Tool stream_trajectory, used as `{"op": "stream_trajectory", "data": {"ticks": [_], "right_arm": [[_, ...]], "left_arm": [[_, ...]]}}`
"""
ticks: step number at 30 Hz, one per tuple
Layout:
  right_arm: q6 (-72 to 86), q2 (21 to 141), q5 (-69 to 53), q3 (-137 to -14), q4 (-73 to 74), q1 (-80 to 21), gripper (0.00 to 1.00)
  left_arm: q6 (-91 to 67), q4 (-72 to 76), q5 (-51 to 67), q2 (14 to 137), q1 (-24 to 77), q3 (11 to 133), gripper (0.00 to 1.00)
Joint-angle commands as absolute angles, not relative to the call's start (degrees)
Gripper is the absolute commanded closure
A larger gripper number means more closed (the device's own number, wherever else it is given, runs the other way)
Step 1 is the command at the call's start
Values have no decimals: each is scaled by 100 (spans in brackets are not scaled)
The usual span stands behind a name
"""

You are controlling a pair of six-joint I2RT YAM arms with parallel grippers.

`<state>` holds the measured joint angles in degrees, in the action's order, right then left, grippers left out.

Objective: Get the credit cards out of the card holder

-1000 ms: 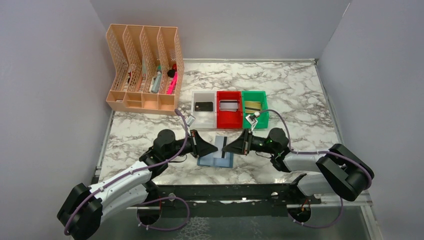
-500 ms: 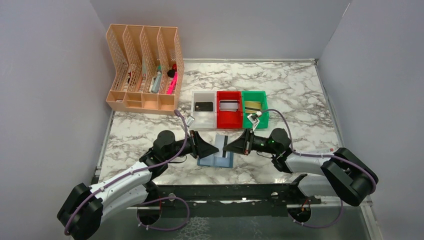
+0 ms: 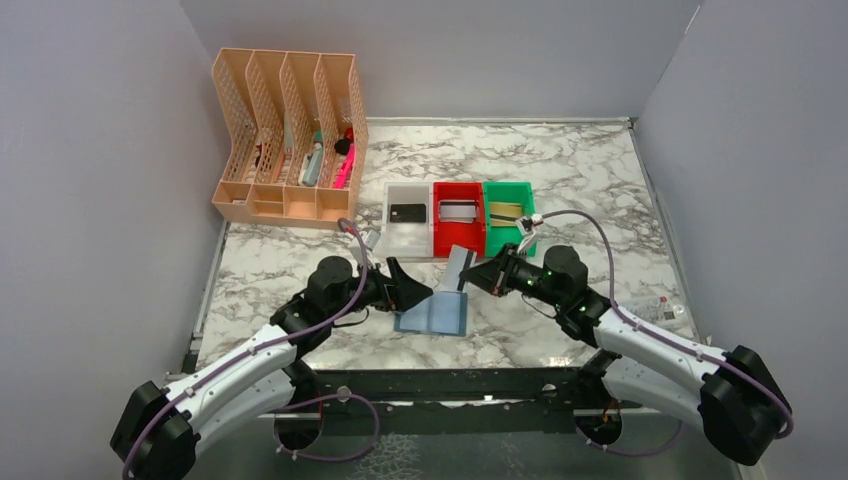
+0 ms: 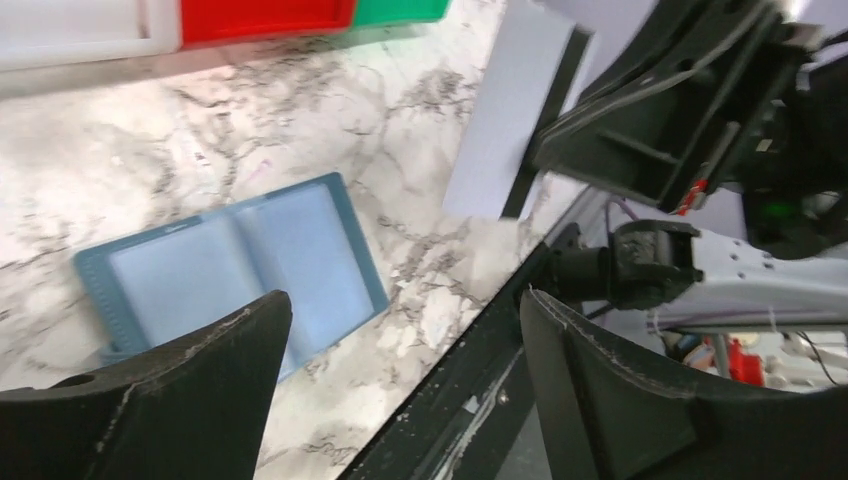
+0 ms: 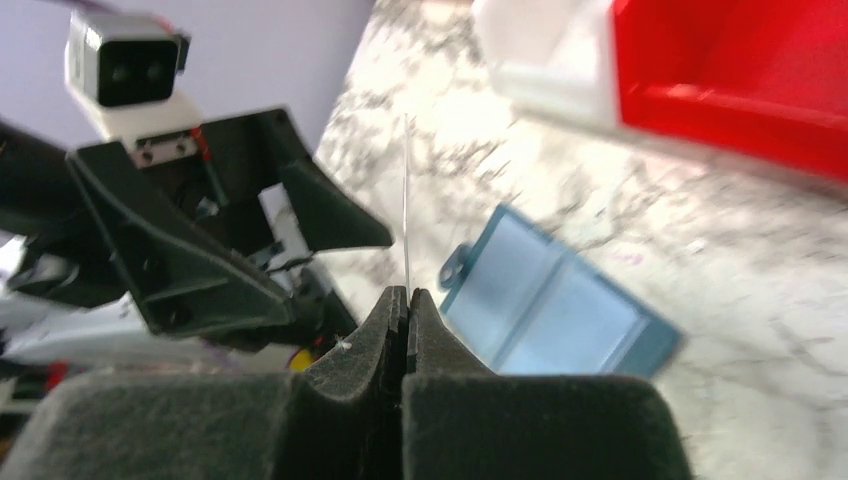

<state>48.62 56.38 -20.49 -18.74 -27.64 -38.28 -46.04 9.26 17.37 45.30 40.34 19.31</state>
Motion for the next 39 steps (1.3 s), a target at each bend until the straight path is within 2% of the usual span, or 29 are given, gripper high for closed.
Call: {"op": "stream_trajectory", "data": {"ticks": [1, 10, 22, 29, 39], "right_arm": [[3834, 5367, -519, -2496, -1120, -3814, 99], [3018, 6031, 683, -3496, -336, -3814, 99], [1191, 8282, 1481, -5704, 364, -3814, 99], [81, 9677, 1875, -7405, 1454, -3823, 99], [-1734, 10609, 2159, -7774, 1088, -3823, 98]], "left_arm": [[-4343, 65, 920, 4321, 4008, 2148, 10], [-4333, -642, 312, 4279, 4009, 2260, 8], [-4419, -928, 77, 4158, 3999, 2179, 5], [-4403, -1058, 71, 3995, 3999, 2137, 5], [-4344, -1050, 54, 3962, 3999, 2125, 5]]}}
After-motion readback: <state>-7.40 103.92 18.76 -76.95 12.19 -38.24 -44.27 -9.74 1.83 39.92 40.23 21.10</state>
